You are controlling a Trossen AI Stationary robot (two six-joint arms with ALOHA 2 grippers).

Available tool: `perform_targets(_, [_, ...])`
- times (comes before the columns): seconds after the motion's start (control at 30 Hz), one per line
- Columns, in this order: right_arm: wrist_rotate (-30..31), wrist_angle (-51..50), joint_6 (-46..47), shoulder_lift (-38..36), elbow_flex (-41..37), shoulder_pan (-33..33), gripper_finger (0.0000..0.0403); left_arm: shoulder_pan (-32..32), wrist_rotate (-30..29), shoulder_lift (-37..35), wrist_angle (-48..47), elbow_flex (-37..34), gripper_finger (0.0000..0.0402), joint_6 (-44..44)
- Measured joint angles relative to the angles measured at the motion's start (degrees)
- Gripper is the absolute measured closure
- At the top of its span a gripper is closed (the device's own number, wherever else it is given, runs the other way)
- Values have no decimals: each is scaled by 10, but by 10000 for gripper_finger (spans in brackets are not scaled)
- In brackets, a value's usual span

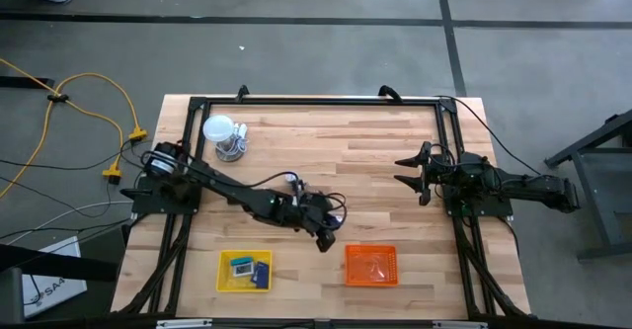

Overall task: Pick & Place Office items
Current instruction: Put the violet charger adapter into the orange bin

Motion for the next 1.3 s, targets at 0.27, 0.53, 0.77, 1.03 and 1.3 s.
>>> perform_targets(0.27, [0, 0, 0, 1, 0, 0, 208, 0, 13, 38, -14, 73, 272, 63])
perform_targets(0.53, [0, 0, 0, 2, 0, 0, 208, -5, 16, 78, -74, 163, 272, 114])
perform_targets(0.77, [0, 0, 0, 5, 0, 0, 208, -23, 18, 107, -82, 204, 272, 160])
perform_targets(1.03, [-1, 0, 0, 15, 0, 0, 208, -53, 16, 127, -51, 209, 272, 190])
perform_targets(1.3, [0, -1, 0, 15, 0, 0, 208, -63, 15, 143, -8, 209, 272, 234])
